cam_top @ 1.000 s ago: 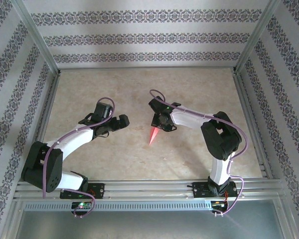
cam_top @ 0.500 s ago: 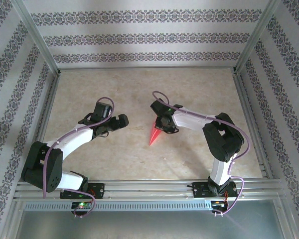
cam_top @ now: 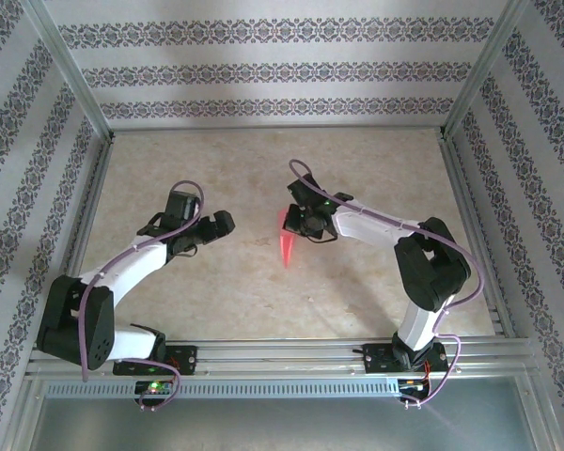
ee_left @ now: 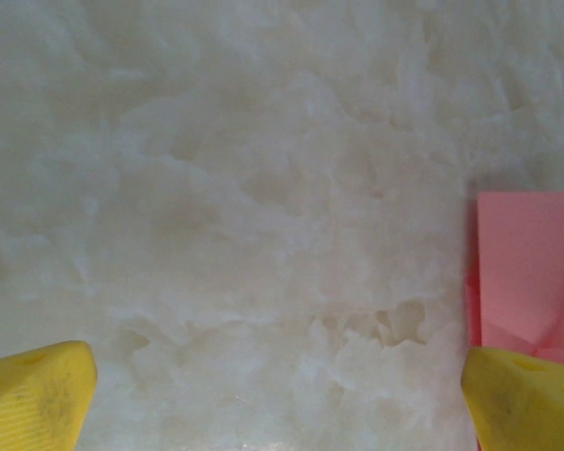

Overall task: Fold a paper plane with a square sheet of paper (pick it up from the middle)
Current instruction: Turn over the paper plane at the top-center of the table.

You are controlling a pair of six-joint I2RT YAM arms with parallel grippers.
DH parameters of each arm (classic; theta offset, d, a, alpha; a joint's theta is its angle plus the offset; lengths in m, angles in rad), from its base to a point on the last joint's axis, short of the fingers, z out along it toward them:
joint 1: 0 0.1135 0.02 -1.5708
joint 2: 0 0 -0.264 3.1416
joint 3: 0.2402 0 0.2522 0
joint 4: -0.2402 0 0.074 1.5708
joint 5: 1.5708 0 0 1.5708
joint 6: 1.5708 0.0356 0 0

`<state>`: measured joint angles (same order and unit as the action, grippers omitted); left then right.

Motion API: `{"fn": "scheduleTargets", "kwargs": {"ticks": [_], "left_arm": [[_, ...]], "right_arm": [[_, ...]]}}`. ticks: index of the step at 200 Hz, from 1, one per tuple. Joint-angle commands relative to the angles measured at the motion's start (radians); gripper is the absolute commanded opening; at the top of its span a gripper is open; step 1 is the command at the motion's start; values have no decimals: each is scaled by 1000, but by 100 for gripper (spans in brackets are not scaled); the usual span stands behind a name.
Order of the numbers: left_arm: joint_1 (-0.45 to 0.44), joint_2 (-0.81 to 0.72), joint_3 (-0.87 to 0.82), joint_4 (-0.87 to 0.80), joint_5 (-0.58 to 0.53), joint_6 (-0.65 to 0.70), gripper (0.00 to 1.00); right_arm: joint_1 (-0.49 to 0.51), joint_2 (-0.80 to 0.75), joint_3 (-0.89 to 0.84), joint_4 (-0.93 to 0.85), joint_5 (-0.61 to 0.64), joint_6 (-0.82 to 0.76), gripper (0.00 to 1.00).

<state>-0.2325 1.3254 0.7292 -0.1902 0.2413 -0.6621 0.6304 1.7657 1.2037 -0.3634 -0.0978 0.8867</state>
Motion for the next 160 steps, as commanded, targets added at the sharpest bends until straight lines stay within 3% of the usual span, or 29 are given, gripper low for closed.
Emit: {"fn": "scheduleTargets", "kwargs": {"ticks": [1,22,70,112,160], "left_arm": [[44,-49,-20,15,48,-24,100],[75,-95,-39,18,50,-43,100],[93,-194,-68,18,30,-54,100],[94,-190,-80,52,86,-67,99],[86,-109,-94,118,209,-116,86]], "right_arm": [[1,2,52,195,-266,-68,4],[18,48,103,288,-391,-74,4],[19,155,106,435,-524,-34,6],[-4,226,17,527,-557,15,6],[-57,221,-114,548,-518,11,7]]}}
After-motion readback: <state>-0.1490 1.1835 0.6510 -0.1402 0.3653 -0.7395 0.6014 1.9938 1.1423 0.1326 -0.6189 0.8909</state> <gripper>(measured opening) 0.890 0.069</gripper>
